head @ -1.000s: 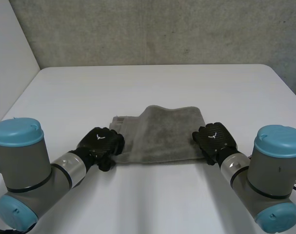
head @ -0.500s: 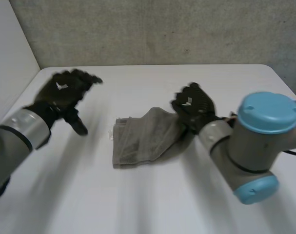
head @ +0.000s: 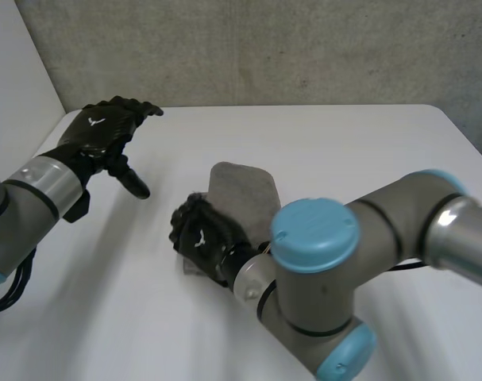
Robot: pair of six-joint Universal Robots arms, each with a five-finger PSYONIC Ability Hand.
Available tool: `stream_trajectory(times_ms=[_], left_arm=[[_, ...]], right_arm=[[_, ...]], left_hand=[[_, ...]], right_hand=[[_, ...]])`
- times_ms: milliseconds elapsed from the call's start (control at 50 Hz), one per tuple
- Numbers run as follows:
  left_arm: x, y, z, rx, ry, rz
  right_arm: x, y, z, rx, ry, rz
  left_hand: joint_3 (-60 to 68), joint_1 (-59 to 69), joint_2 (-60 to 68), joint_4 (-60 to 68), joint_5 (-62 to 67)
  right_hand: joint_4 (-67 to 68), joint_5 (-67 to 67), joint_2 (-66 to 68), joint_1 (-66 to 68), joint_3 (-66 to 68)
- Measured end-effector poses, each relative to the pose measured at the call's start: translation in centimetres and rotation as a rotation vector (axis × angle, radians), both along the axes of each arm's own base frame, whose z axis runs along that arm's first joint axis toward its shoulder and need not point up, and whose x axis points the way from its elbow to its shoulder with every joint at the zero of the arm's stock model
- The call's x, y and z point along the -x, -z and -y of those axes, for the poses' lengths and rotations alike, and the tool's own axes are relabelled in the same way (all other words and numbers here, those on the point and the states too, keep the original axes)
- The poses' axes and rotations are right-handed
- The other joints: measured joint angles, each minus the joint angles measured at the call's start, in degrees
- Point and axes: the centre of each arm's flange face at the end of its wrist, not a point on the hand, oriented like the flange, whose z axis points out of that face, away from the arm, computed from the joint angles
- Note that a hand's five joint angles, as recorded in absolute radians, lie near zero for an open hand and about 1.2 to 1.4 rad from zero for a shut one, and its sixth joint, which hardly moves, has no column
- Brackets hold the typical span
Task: Fold the towel.
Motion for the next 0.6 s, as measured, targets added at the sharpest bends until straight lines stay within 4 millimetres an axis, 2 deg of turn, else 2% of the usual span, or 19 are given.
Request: stream_trajectory(times_ms=[60, 80, 140, 260, 360, 460, 600], left_arm=[[0.7, 0.0, 0.3, -0.006, 0.016, -0.017], [1.1, 0.0, 0.4, -0.012, 0.024, -0.030], [1.9, 0.0, 0.5, -0.025, 0.042, -0.058], [4.0, 0.2, 0.6, -0.068, 0.092, -0.133], [6.5, 0.9, 0.2, -0.101, 0.150, -0.167], [9.0, 2.3, -0.2, -0.128, 0.203, -0.166], [11.5, 5.2, -0.3, -0.169, 0.250, -0.141]], right_arm=[[0.8, -1.7, 0.1, -0.033, 0.029, 0.059], [1.5, -2.7, 0.5, -0.062, 0.057, 0.099], [2.7, -4.0, 1.4, -0.117, 0.112, 0.164], [6.6, -5.8, 5.4, -0.282, 0.303, 0.339], [9.5, -5.8, 8.9, -0.405, 0.451, 0.468], [11.1, -5.3, 11.2, -0.480, 0.535, 0.543], [11.1, -3.6, 13.2, -0.571, 0.572, 0.579]], left_hand=[[0.0, 0.0, 0.0, 0.0, 0.0], [0.0, 0.0, 0.0, 0.0, 0.0], [0.0, 0.0, 0.0, 0.0, 0.0], [0.0, 0.0, 0.0, 0.0, 0.0], [0.0, 0.0, 0.0, 0.0, 0.0], [0.0, 0.0, 0.0, 0.0, 0.0], [0.0, 0.0, 0.0, 0.0, 0.1]], right_hand=[[0.0, 0.0, 0.0, -0.4, -0.1], [0.0, 0.0, 0.0, -0.4, -0.1], [0.0, 0.0, 0.0, -0.5, -0.1], [0.0, 0.0, 0.0, -0.6, -0.1], [0.0, 0.0, 0.0, -0.6, -0.1], [0.0, 0.0, 0.0, -0.6, -0.1], [0.0, 0.0, 0.0, -0.6, -0.1]])
